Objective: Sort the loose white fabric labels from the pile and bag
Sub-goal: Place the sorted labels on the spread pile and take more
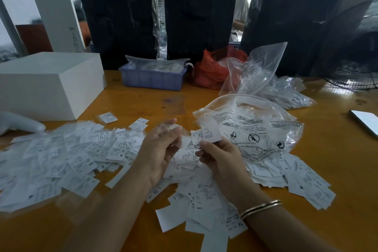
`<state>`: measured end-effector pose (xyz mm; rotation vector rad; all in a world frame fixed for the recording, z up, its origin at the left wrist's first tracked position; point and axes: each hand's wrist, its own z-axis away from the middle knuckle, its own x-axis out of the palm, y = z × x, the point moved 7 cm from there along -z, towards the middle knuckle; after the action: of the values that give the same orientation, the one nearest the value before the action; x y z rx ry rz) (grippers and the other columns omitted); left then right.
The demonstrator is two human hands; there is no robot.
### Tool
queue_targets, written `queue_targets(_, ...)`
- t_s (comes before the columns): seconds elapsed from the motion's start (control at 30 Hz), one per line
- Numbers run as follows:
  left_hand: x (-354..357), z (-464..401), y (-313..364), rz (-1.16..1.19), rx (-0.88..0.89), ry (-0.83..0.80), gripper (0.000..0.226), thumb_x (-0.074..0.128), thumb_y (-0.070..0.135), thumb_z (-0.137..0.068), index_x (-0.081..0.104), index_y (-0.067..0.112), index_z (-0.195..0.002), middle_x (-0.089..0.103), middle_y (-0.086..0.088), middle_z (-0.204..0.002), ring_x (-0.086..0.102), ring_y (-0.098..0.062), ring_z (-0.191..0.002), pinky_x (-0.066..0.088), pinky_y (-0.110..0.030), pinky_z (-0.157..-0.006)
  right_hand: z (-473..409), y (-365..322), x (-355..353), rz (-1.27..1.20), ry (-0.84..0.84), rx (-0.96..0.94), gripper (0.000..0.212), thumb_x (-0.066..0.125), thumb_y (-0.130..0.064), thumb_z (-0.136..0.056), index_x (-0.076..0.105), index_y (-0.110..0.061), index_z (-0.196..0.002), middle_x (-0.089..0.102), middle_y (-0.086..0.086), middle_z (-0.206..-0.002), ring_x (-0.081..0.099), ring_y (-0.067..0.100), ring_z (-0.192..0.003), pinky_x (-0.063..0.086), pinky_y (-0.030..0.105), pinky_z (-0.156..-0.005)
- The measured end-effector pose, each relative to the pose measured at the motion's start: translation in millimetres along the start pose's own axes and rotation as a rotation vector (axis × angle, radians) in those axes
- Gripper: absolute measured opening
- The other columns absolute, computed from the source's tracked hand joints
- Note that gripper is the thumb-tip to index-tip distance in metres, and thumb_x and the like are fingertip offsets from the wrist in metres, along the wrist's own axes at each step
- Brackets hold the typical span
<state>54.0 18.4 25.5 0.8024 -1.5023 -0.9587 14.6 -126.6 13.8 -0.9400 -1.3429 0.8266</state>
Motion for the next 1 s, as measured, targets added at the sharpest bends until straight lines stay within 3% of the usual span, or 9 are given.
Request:
queue_targets(0.1, -1, -2, -2, 0.055, -0.013, 0.004, 0.043, 0.072, 0.021, -0.066, 0.061, 0.016, -0.108, 0.062, 0.001, -0.064, 0.059, -0.006, -0.055, 0.052, -0.018, -0.055, 2, -7, 4, 0.079, -0.03, -0.089, 0.007, 0.065, 0.001, -0.083, 0.068, -0.006, -0.086, 0.071, 0.008, -0.08, 0.068, 0.015, -0.07, 0.053, 0.021, -0.063)
queue_targets(0.2, -2, -3, -4, 0.124, -0.031, 0.018, 0.044, 0.07, 0.017, -0.068, 0.058, 0.014, -0.11, 0.061, 0.003, -0.06, 0.058, -0.005, -0.053, 0.051, -0.017, -0.054, 7, -28, 9, 0.468, -0.023, -0.417, 0.035, 0.064, 0.015, -0.076, 0.068, -0.02, -0.073, 0.067, 0.001, -0.09, 0.064, 0.008, -0.084, 0.051, 0.02, -0.072)
queue_targets(0.33, -1, -3, -6, 0.173, -0.068, 0.016, 0.045, 0.069, 0.016, -0.069, 0.057, 0.013, -0.112, 0.061, 0.002, -0.059, 0.058, -0.005, -0.052, 0.051, -0.017, -0.053, 17, -46, 12, 0.727, 0.062, -0.687, 0.05, 0.067, 0.013, -0.074, 0.062, -0.036, -0.078, 0.062, -0.01, -0.082, 0.058, 0.008, -0.075, 0.05, 0.019, -0.068)
queue_targets(0.43, -1, -3, -7, 0.164, -0.065, 0.014, 0.044, 0.07, 0.017, -0.068, 0.059, 0.013, -0.11, 0.064, 0.002, -0.062, 0.061, -0.005, -0.055, 0.052, -0.018, -0.054, 16, -40, 9, 0.62, 0.083, -0.556, 0.02, 0.065, -0.009, -0.086, 0.065, -0.028, -0.08, 0.068, -0.004, -0.073, 0.065, 0.01, -0.071, 0.053, 0.022, -0.066)
queue_targets(0.53, -1, -2, -8, 0.098, -0.041, 0.023, 0.042, 0.071, 0.021, -0.067, 0.06, 0.016, -0.108, 0.067, 0.003, -0.065, 0.063, -0.005, -0.058, 0.053, -0.018, -0.057, 11, -23, 6, 0.294, 0.073, -0.276, 0.006, 0.061, -0.009, -0.089, 0.066, -0.011, -0.086, 0.073, 0.004, -0.076, 0.069, 0.015, -0.069, 0.053, 0.019, -0.061)
queue_targets(0.73, -1, -2, -8, 0.062, -0.009, 0.039, 0.039, 0.07, 0.02, -0.068, 0.061, 0.015, -0.106, 0.067, 0.002, -0.066, 0.063, -0.006, -0.06, 0.053, -0.018, -0.057, 12, 2, 14, 0.021, 0.034, 0.026, 0.009, 0.06, -0.016, -0.091, 0.064, -0.009, -0.088, 0.074, 0.013, -0.084, 0.066, 0.016, -0.064, 0.051, 0.021, -0.059)
queue_targets(1.0, -6, -4, -7, 0.028, 0.023, 0.097, 0.032, 0.07, 0.016, -0.072, 0.064, 0.015, -0.103, 0.068, 0.001, -0.064, 0.064, -0.006, -0.059, 0.052, -0.016, -0.055, 13, 10, 18, 0.083, 0.043, 0.078, 0.013, 0.056, -0.02, -0.094, 0.06, -0.008, -0.093, 0.072, 0.011, -0.076, 0.06, 0.014, -0.054, 0.05, 0.026, -0.06)
